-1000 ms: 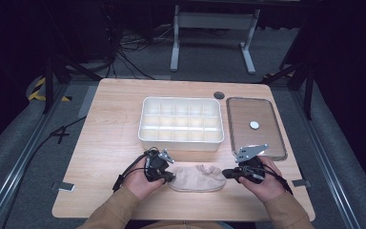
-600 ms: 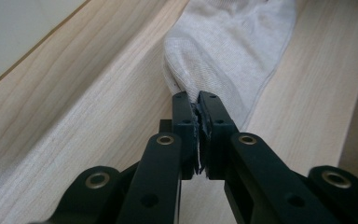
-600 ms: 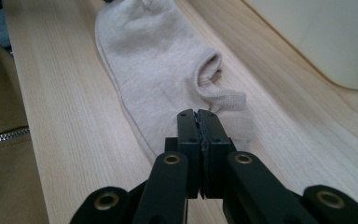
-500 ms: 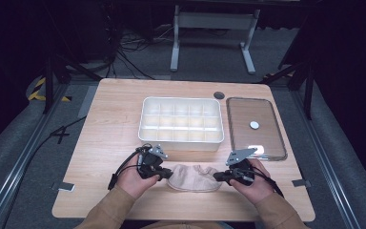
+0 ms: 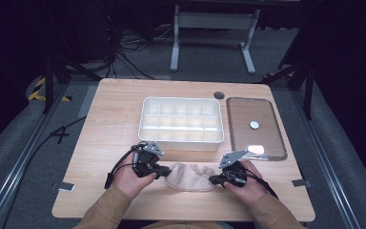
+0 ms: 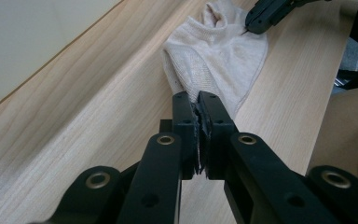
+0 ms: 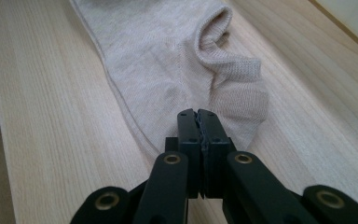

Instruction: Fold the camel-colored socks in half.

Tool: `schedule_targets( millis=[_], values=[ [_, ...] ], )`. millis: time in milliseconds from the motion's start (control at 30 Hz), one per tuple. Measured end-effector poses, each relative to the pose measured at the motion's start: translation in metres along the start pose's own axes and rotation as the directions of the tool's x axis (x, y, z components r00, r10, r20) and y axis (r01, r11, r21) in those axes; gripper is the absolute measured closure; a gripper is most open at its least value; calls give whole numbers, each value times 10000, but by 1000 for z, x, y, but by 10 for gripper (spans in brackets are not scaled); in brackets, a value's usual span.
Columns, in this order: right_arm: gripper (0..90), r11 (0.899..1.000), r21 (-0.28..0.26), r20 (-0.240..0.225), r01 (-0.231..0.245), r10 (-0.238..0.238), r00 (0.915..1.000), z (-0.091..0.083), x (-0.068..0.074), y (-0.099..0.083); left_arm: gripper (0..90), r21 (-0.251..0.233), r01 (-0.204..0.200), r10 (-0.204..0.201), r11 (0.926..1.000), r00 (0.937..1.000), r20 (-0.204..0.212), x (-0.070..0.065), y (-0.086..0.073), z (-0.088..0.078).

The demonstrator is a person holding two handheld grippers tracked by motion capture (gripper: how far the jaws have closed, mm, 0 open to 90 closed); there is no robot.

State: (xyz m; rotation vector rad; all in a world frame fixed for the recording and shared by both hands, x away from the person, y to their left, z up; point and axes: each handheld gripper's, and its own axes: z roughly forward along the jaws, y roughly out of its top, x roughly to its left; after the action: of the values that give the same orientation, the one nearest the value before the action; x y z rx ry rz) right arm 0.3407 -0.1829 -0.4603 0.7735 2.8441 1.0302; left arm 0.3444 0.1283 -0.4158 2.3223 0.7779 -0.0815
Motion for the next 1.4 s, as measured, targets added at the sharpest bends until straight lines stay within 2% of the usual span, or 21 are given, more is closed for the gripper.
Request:
schedule_targets(
  millis=[100, 167, 267, 433, 600, 733, 867, 967, 1033, 1067, 1133, 1400],
  values=[
    [895, 10000, -29, 36, 64, -64, 10000, 2, 1, 1, 863, -81, 78, -78, 9999, 10000, 52, -2, 0, -1],
    [895, 9999, -67, 43, 101, -101, 9999, 3, 1, 2, 863, -144, -32, 33, 9999, 10000, 61, -3, 2, -2],
    [894, 9998, -124, 85, 148, -147, 9999, 4, 2, 2, 863, -293, -37, 45, 9996, 9996, 274, -5, 6, -2],
    [892, 9993, -266, 232, 250, -244, 9994, 4, 3, 0, 864, -375, -334, 347, 9987, 9988, 349, -11, 16, 2],
    [893, 9989, -423, 320, 203, -190, 9993, 4, 5, -2, 864, -475, -654, 685, 9967, 9955, 649, -16, 28, 9],
    [893, 9984, -514, 448, 243, -220, 9988, 4, 6, -4, 864, -513, -870, 906, 9949, 9934, 704, -20, 36, 14],
    [894, 9947, -852, 876, 575, -500, 9949, -4, 12, -5, 864, -486, -1014, 1047, 9937, 9920, 701, -22, 41, 16],
    [895, 9957, -883, 882, 266, -188, 9959, -10, 10, -7, 864, -498, -992, 1027, 9938, 9920, 738, -22, 43, 18],
    [895, 9982, -585, 914, 137, -83, 9958, -7, 7, -11, 864, -488, -1021, 1057, 9936, 9913, 782, -24, 45, 19],
    [895, 9991, -431, 873, 44, -6, 9962, -5, 6, -13, 864, -480, -1030, 1067, 9935, 9911, 802, -25, 45, 19],
    [896, 9982, -569, 613, -171, 206, 9979, -4, 3, -15, 864, -531, -1099, 1141, 9925, 9901, 823, -26, 47, 19],
    [896, 9980, -626, 603, -83, 120, 9981, -3, 3, -15, 863, -584, -1181, 1234, 9913, 9875, 986, -29, 53, 26]
  ],
)
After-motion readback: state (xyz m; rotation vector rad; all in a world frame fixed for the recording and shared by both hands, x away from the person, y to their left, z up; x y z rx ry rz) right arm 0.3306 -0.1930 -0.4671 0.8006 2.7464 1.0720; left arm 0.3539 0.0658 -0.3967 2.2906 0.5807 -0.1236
